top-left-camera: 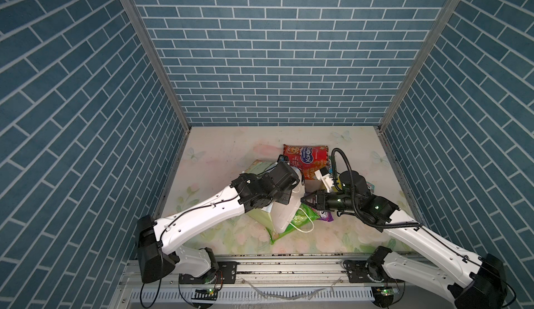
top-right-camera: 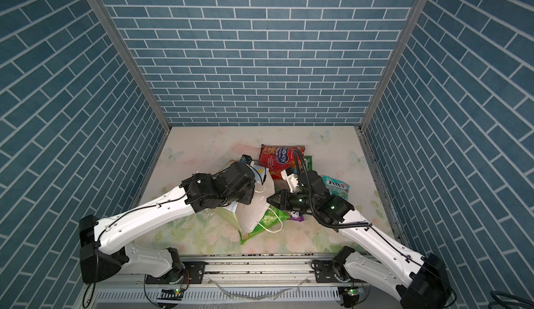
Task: Take the snacks out of the paper bag
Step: Pick up the snack from the paper bag.
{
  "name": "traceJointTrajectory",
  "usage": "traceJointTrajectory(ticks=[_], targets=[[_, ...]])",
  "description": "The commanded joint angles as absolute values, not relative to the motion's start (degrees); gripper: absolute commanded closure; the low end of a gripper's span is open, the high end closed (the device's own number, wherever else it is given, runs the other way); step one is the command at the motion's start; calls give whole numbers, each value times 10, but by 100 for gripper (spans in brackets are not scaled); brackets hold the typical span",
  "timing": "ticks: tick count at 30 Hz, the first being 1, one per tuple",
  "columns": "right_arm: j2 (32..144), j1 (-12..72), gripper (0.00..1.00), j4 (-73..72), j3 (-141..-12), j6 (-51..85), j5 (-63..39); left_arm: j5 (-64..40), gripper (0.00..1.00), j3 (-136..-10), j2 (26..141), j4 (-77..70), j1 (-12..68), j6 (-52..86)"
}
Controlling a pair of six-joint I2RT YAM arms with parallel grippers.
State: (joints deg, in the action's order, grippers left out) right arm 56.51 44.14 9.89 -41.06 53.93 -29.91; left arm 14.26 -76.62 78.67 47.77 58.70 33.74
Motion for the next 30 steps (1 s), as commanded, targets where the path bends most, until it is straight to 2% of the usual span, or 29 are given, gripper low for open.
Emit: traceJointTrajectory(ticks=[1, 5, 18, 30], targets=[[591, 460, 78, 29, -407, 601, -260, 142, 84, -781, 785, 495, 578, 320], [645, 499, 79, 28, -432, 613, -196, 114, 84, -780, 779, 496, 556, 307], [846, 587, 78, -20, -529, 676, -113, 67, 84, -794, 787, 483, 527, 287], [827, 614, 77, -122, -456, 744, -20, 49, 84, -789, 784, 460, 510, 308]])
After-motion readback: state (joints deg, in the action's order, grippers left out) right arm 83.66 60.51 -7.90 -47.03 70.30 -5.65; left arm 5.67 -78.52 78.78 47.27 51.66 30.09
